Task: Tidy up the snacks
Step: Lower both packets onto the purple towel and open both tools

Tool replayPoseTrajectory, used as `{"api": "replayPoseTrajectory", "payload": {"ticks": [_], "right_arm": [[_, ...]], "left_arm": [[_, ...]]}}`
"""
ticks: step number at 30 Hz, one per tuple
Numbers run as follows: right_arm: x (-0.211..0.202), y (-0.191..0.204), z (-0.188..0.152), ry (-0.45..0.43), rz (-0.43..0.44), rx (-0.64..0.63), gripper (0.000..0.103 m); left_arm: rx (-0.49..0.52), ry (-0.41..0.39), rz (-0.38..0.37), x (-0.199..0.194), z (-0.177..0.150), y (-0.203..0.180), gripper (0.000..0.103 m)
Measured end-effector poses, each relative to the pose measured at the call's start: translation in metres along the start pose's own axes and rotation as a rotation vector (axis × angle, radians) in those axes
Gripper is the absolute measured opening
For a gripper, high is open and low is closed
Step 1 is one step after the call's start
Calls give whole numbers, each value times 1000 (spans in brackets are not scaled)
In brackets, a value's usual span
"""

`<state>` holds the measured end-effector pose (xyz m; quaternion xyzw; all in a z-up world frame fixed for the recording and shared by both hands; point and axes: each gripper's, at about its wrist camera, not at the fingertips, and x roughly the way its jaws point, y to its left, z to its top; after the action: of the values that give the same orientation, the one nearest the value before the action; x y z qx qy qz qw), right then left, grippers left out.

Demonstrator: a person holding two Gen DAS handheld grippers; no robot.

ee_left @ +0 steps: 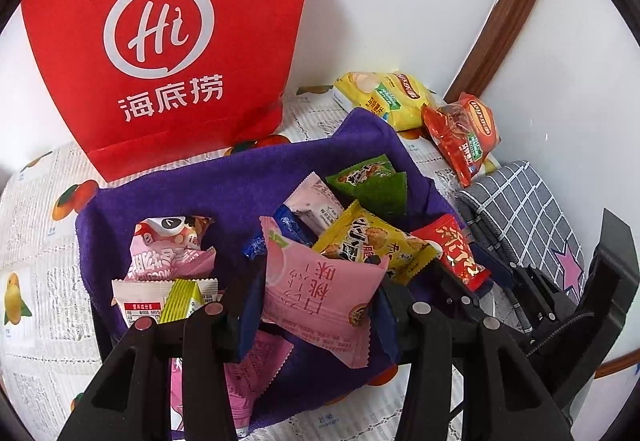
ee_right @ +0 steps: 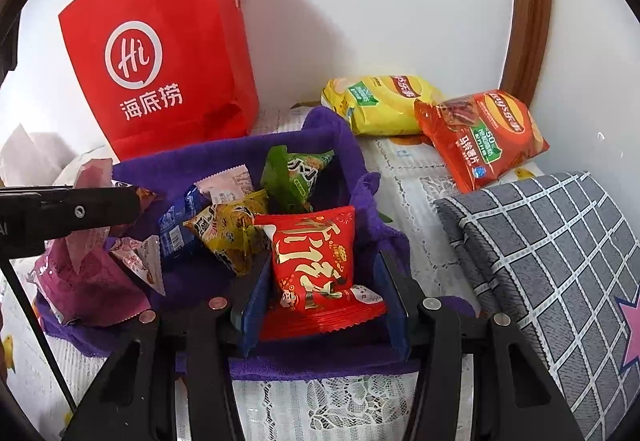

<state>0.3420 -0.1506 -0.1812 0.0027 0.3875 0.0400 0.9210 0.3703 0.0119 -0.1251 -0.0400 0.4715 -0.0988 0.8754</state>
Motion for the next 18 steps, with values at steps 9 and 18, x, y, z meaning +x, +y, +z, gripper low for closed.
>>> {"api": "replayPoseTrajectory", "payload": {"ticks": [9,18], "right_arm": [[10,0,-2,27,-11,-14,52],[-8,-3,3,-48,-6,-18,71]], "left_arm": [[-9,6,6,2,0,1,48],[-18,-1,9,1,3,2,60]]}}
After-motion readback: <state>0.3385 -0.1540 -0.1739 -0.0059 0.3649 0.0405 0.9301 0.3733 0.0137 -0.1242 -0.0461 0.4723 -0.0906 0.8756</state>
